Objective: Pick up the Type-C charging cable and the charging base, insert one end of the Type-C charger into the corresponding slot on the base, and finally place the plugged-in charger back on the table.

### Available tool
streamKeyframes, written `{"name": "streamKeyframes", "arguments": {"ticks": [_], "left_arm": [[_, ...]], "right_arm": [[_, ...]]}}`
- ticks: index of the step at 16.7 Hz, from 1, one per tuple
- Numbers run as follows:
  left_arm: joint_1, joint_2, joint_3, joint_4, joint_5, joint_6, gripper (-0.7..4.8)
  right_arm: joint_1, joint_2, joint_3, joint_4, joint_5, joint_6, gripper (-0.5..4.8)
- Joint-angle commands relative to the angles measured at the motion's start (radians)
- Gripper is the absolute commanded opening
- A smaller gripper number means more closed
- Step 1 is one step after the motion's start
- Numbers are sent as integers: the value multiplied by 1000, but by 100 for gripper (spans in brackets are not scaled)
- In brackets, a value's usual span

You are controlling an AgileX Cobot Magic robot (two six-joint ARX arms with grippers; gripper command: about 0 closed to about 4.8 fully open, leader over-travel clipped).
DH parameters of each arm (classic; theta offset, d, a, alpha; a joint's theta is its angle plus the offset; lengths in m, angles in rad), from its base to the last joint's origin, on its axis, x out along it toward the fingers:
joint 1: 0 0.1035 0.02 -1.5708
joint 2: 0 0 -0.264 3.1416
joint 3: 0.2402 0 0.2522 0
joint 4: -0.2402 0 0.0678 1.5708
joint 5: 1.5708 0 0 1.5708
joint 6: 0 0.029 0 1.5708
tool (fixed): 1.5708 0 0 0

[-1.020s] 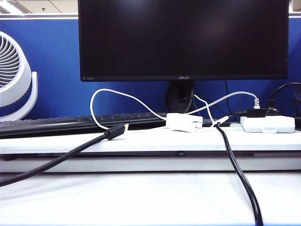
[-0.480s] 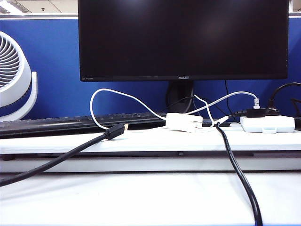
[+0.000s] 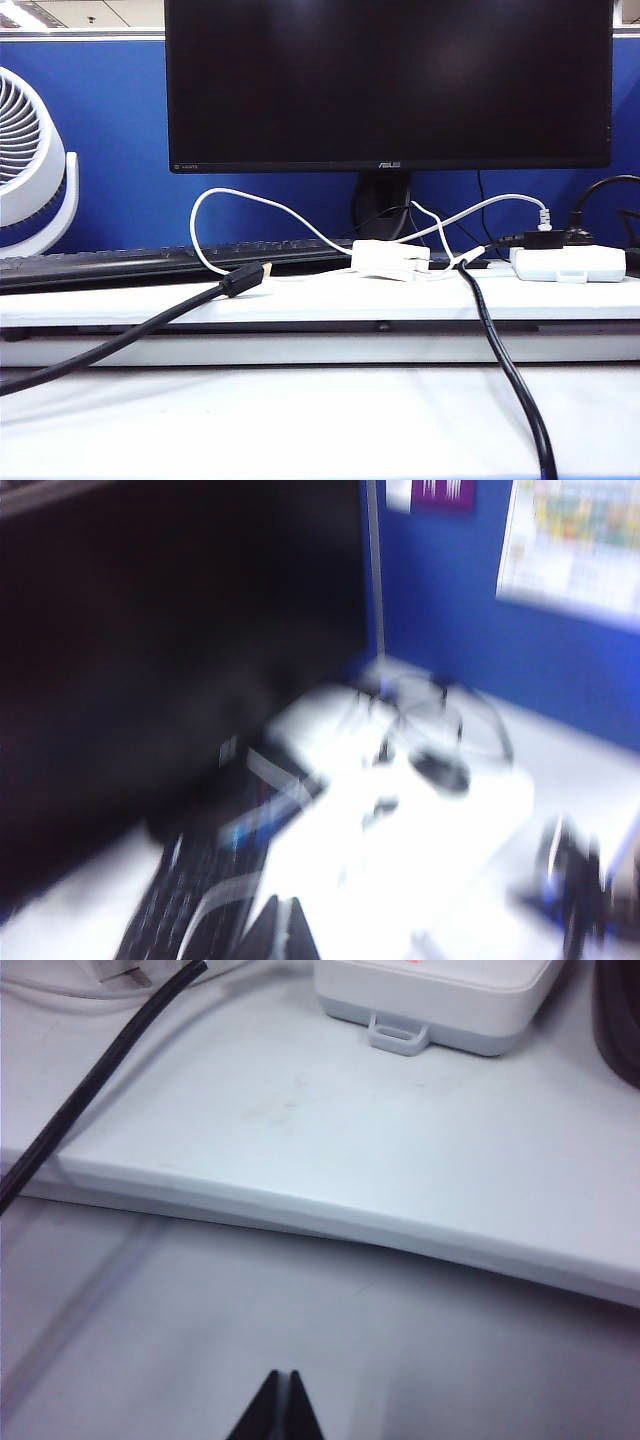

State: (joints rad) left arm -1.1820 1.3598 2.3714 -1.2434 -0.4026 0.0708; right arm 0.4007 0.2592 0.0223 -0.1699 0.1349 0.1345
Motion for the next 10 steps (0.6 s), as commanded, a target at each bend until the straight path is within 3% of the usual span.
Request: {"name": "streamKeyframes", "arguments": {"ticks": [1,3,5,6,8,10], "left_arm": [[4,32,5,140,33,31,-6],[11,64,4,177,52,98,-6],[13,105,1,207,111,87,-6],[50,121,-16,227,147,86,-6],[159,121,-162,344,343,45,-6],[264,112,-312,422,412,19,-6]], "right_arm": [[1,0,6,16,2,3,-1],[1,0,6,16,2,3,-1],[1,0,6,16,1,3,-1],[1,0,6,16,2,4,-1],[1,0,6,16,2,3,-1],[1,0,6,16,1,3,-1]]}}
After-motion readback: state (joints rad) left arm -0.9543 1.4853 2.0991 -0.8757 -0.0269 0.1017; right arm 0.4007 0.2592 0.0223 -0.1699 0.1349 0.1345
